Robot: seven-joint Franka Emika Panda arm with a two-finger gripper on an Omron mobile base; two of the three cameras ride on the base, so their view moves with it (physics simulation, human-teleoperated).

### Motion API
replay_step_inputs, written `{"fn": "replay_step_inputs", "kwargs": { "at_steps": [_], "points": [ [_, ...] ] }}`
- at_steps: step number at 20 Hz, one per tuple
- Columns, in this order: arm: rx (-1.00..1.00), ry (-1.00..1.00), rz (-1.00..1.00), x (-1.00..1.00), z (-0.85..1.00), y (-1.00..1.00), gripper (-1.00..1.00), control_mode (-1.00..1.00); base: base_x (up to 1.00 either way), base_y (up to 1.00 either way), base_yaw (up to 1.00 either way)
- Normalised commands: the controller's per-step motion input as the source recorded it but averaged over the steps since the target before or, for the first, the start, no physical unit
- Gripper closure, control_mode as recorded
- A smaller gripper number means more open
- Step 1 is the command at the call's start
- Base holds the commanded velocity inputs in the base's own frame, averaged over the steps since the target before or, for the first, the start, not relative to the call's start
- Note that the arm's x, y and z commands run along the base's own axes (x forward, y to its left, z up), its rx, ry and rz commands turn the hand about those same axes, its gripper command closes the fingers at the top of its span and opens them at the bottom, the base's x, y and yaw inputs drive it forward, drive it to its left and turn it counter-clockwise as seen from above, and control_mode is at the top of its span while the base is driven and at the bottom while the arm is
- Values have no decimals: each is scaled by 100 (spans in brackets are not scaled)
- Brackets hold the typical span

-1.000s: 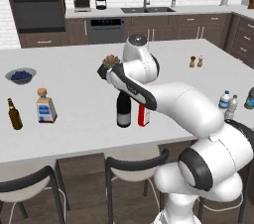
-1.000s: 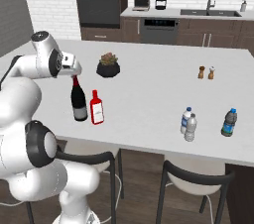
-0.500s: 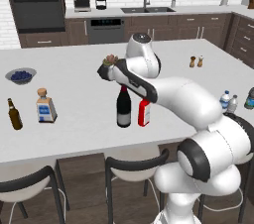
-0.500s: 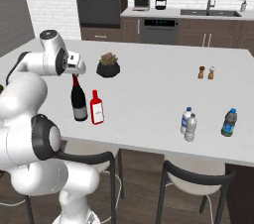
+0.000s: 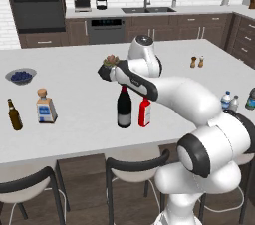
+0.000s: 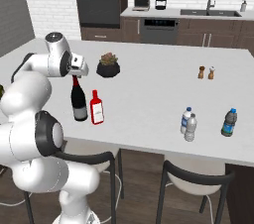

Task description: Move the plastic bottles in the middle to the plastics group, and the glass bottles in the middle to the glass group.

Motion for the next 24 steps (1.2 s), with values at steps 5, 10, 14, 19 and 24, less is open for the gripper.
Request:
{"fn": "replay_step_inputs", "kwargs": {
  "at_steps": [5,10,14,19,24],
  "points": [
    [0,0,0,10,0,3,-100,-100,0,0,0],
    [0,0,0,27,0,2,-100,-100,0,0,0],
    [0,0,0,24,0,0,-100,-100,0,0,0],
    [0,0,0,15,0,2,-100,-100,0,0,0],
    [0,0,0,6,-2,5,-100,-100,0,0,0]
  ]
}}
